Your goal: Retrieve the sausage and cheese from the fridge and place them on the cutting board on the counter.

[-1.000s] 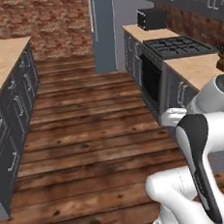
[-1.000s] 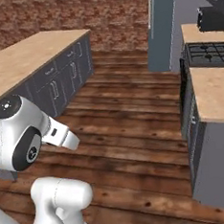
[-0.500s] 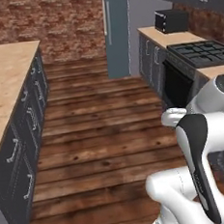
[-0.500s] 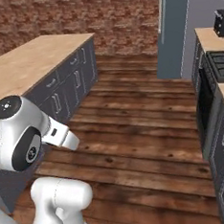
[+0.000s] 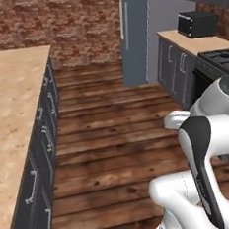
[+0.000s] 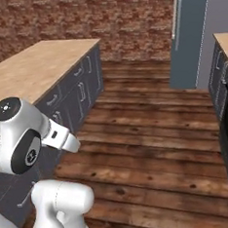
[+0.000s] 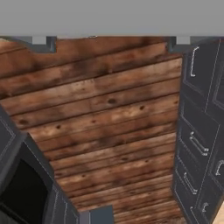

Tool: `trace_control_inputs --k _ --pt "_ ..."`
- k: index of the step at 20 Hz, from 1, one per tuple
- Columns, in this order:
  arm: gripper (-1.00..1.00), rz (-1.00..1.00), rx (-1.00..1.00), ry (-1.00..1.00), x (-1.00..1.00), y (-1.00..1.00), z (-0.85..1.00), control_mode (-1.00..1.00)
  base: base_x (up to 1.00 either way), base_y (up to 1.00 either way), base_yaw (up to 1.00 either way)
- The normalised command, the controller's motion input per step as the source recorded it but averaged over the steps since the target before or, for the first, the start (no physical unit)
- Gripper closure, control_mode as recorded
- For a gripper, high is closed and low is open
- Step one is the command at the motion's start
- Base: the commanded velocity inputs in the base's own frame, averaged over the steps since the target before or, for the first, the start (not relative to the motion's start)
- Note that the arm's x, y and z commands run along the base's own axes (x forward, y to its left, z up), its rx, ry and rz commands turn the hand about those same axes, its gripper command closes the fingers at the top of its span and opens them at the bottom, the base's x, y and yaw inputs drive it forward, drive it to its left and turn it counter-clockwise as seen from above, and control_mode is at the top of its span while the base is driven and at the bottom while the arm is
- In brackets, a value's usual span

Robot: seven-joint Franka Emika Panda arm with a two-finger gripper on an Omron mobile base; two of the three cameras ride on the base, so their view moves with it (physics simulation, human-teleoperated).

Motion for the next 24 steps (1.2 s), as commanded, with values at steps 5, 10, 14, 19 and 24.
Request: trace_control_inputs --k 5,10,14,19,24 --pt "-1.0 0.0 0.0 0.0 0.0 0.0 0.0 1.0 1.0 0.42 -0.05" --pt "-1.0 0.0 0.0 0.0 0.0 0.0 0.0 1.0 1.0 0.38 -0.11" --pt "-1.0 0.0 0.0 0.0 0.0 0.0 0.0 1.0 1.0 0.35 -0.12" --pt "-1.0 0.0 0.0 0.0 0.0 0.0 0.0 1.0 1.0 0.34 -0.12" --pt "-1.0 0.0 0.0 0.0 0.0 0.0 0.0 1.0 1.0 0.32 -0.11"
